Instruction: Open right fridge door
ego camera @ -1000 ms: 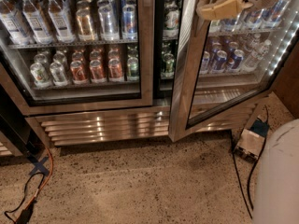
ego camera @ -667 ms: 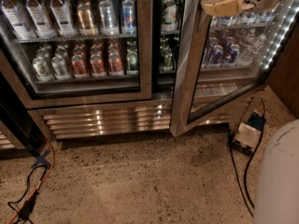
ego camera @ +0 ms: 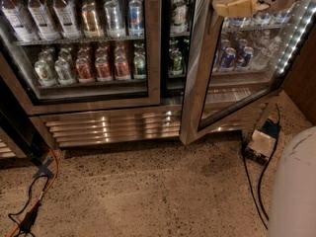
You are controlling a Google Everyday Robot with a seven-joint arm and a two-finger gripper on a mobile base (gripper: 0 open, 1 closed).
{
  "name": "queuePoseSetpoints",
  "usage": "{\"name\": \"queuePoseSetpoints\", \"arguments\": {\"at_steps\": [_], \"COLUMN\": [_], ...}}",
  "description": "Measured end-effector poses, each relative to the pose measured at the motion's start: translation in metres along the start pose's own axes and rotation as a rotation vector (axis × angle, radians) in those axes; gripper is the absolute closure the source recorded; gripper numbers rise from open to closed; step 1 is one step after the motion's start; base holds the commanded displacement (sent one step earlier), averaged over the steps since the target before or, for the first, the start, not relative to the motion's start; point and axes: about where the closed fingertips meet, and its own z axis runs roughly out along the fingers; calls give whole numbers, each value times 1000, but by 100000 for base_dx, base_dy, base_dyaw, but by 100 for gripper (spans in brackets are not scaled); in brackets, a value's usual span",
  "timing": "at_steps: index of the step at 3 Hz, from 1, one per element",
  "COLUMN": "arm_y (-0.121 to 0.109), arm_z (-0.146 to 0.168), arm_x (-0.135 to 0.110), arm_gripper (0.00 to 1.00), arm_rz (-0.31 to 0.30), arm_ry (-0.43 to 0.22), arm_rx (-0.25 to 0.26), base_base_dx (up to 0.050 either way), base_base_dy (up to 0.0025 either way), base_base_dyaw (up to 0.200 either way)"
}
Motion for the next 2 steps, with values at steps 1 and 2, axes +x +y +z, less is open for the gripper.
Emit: {"name": "queuePoseSetpoints", "arguments": {"at_steps": [1, 2], "arm_y": [0, 0], "arm_z": [0, 0], "arm_x": [0, 0], "arm_gripper": [68, 44], "arm_rz": [0, 0], "arm_ry": [0, 0], "arm_rx": [0, 0], "base_base_dx": [0, 0], "base_base_dy": [0, 0], "base_base_dyaw": [0, 0]}}
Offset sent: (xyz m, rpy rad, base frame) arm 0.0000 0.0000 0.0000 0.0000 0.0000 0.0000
